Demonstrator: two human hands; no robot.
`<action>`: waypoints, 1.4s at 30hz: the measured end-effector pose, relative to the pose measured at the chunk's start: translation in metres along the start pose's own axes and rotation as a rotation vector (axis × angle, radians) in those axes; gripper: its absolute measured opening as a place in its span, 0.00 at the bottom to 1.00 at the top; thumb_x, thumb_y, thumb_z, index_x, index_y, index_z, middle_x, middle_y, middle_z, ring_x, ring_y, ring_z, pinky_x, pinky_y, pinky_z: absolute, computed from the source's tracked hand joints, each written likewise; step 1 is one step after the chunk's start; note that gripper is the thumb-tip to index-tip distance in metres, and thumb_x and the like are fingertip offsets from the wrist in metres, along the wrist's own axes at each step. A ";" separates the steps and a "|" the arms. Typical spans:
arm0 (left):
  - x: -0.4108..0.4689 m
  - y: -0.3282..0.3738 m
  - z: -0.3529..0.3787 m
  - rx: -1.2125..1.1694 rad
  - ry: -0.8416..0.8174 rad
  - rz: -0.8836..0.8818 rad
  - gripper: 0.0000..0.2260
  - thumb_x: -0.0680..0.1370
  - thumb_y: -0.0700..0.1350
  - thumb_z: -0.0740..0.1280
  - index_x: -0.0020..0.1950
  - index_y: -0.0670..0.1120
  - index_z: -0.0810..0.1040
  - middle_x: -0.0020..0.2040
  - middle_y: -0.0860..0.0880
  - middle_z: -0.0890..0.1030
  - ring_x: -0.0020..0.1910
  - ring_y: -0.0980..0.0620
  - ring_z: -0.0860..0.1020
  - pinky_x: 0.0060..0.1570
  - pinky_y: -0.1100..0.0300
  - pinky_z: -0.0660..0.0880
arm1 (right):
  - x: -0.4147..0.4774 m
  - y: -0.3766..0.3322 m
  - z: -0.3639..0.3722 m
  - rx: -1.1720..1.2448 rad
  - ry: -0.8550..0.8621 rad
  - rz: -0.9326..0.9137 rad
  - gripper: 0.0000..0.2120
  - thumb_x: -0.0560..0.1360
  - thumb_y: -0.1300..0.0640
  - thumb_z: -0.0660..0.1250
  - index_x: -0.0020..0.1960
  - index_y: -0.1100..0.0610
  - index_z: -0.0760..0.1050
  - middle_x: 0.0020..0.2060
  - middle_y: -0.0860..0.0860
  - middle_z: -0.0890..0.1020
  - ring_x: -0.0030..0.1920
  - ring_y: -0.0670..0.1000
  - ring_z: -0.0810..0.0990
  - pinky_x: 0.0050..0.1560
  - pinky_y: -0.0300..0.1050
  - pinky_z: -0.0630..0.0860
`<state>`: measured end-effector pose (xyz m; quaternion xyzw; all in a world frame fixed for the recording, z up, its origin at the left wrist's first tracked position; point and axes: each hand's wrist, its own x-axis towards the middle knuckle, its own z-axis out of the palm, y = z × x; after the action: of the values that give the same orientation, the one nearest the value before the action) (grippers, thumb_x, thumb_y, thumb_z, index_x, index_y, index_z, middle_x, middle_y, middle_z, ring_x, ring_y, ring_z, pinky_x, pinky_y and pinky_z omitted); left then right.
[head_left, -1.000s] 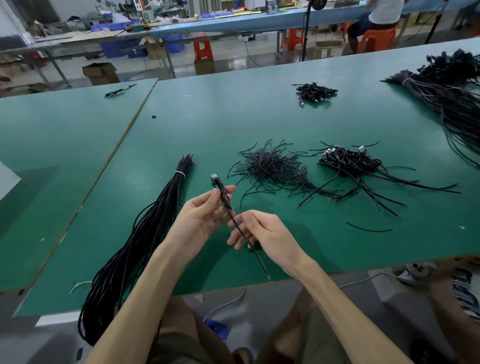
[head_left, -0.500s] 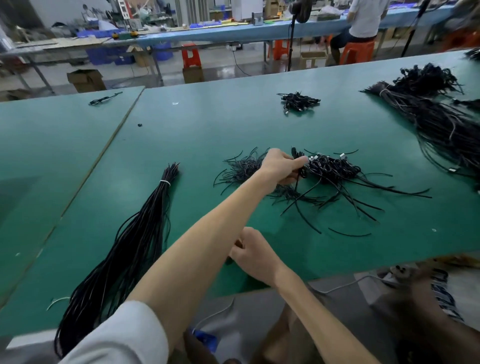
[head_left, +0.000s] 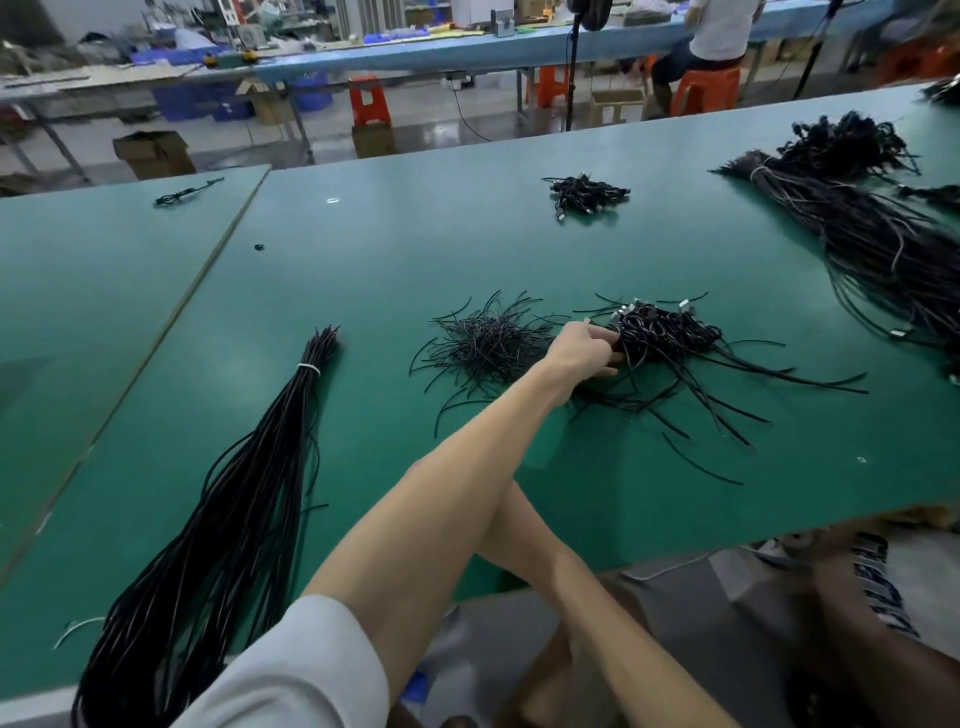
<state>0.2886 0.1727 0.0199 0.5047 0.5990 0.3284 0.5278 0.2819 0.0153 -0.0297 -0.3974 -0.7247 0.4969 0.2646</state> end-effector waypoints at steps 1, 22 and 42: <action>-0.002 0.001 0.002 -0.013 -0.038 0.011 0.21 0.80 0.26 0.56 0.71 0.35 0.74 0.77 0.40 0.69 0.58 0.47 0.83 0.63 0.51 0.79 | -0.001 -0.007 0.000 0.039 -0.012 -0.045 0.14 0.79 0.76 0.61 0.64 0.74 0.71 0.47 0.63 0.79 0.46 0.60 0.76 0.54 0.44 0.75; -0.112 -0.105 -0.212 0.839 0.753 0.113 0.10 0.82 0.40 0.67 0.62 0.39 0.80 0.58 0.40 0.79 0.58 0.41 0.78 0.63 0.49 0.73 | 0.002 -0.016 0.000 0.221 0.020 -0.069 0.06 0.84 0.58 0.64 0.53 0.57 0.80 0.39 0.53 0.87 0.37 0.49 0.83 0.36 0.40 0.76; -0.129 -0.124 -0.250 0.815 0.978 -0.003 0.10 0.84 0.47 0.65 0.49 0.40 0.78 0.47 0.40 0.83 0.45 0.39 0.78 0.44 0.51 0.68 | 0.003 -0.005 -0.006 0.306 0.029 -0.070 0.06 0.84 0.61 0.64 0.54 0.58 0.81 0.41 0.54 0.87 0.38 0.49 0.82 0.41 0.41 0.78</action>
<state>0.0070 0.0512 0.0004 0.4559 0.8484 0.2658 -0.0404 0.2834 0.0203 -0.0226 -0.3342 -0.6501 0.5861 0.3496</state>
